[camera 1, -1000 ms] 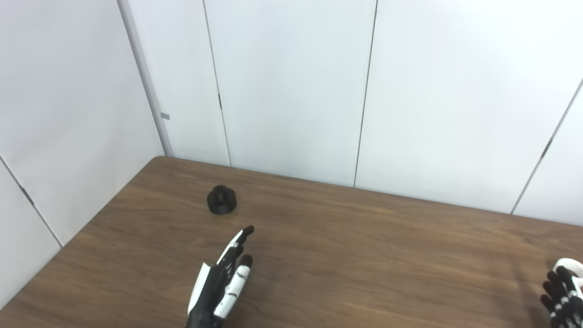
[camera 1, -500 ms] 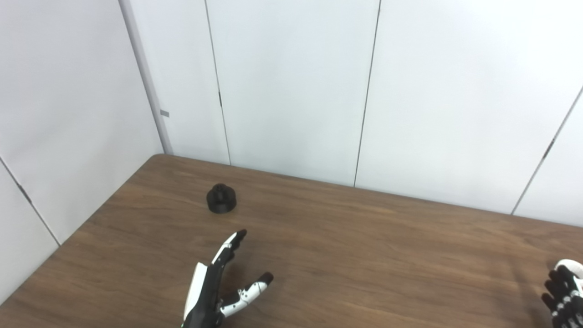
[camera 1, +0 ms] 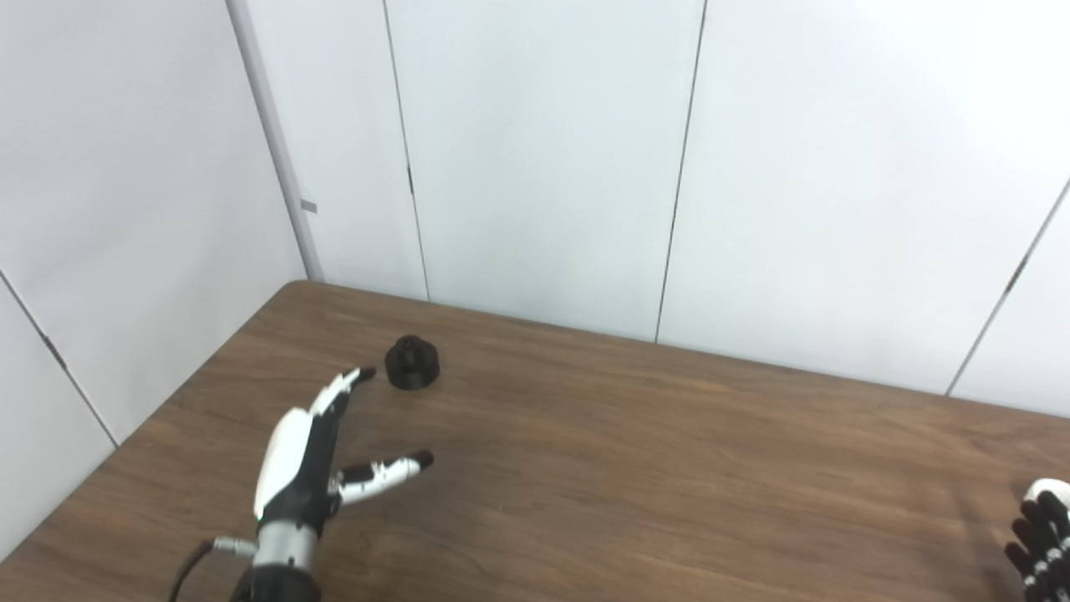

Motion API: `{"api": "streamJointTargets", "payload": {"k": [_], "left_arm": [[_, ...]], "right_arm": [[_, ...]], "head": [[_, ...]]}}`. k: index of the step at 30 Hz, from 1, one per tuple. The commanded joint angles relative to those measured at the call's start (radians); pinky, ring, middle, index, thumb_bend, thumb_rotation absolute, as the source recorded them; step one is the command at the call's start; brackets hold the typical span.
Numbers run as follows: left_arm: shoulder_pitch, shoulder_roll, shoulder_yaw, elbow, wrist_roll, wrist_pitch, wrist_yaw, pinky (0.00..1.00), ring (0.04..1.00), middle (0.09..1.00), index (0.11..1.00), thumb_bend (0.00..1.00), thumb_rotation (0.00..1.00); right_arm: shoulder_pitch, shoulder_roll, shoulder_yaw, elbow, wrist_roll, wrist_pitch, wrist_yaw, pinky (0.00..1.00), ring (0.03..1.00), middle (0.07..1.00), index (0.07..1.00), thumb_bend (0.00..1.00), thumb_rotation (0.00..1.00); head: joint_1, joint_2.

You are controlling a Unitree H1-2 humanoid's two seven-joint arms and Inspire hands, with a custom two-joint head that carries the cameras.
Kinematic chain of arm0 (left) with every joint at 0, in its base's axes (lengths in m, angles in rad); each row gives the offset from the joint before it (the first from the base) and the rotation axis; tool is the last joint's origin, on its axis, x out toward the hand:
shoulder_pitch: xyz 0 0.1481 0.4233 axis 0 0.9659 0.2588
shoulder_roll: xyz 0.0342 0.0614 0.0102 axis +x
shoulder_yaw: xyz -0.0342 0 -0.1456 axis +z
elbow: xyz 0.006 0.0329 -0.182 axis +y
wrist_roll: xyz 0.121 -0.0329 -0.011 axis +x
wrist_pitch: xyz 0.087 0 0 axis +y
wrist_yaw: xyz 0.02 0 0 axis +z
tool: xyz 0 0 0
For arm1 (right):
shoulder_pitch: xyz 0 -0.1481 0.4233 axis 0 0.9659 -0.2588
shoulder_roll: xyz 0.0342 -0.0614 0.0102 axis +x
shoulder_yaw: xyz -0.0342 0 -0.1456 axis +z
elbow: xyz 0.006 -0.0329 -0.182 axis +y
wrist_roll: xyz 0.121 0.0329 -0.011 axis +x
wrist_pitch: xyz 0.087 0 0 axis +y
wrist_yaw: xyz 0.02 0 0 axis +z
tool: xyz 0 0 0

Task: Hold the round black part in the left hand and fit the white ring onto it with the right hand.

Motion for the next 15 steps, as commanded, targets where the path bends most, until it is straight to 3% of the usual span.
{"api": "streamJointTargets", "payload": {"k": [1, 6, 15], "left_arm": [[-0.051, 0.048, -0.001, 0.009, 0.050, 0.031, -0.002, 0.96, 0.987, 0.953, 0.886, 0.92, 0.30], [-0.120, 0.082, -0.017, 0.081, 0.092, 0.079, -0.004, 0.96, 0.983, 0.944, 0.874, 0.93, 0.34], [-0.234, 0.132, -0.066, 0.257, 0.146, 0.095, 0.017, 1.00, 0.968, 0.924, 0.821, 0.94, 0.35]], "right_arm": [[0.079, 0.042, 0.016, 0.079, 0.001, 0.003, -0.002, 1.00, 1.000, 1.000, 1.000, 0.53, 1.00], [0.082, 0.042, 0.018, 0.076, -0.007, 0.000, -0.003, 1.00, 1.000, 1.000, 1.000, 0.52, 1.00], [0.083, 0.045, 0.018, 0.083, -0.009, -0.016, 0.001, 1.00, 1.000, 1.000, 1.000, 0.51, 1.00]], "head": [[0.003, 0.002], [0.004, 0.006], [0.002, 0.009]]}}
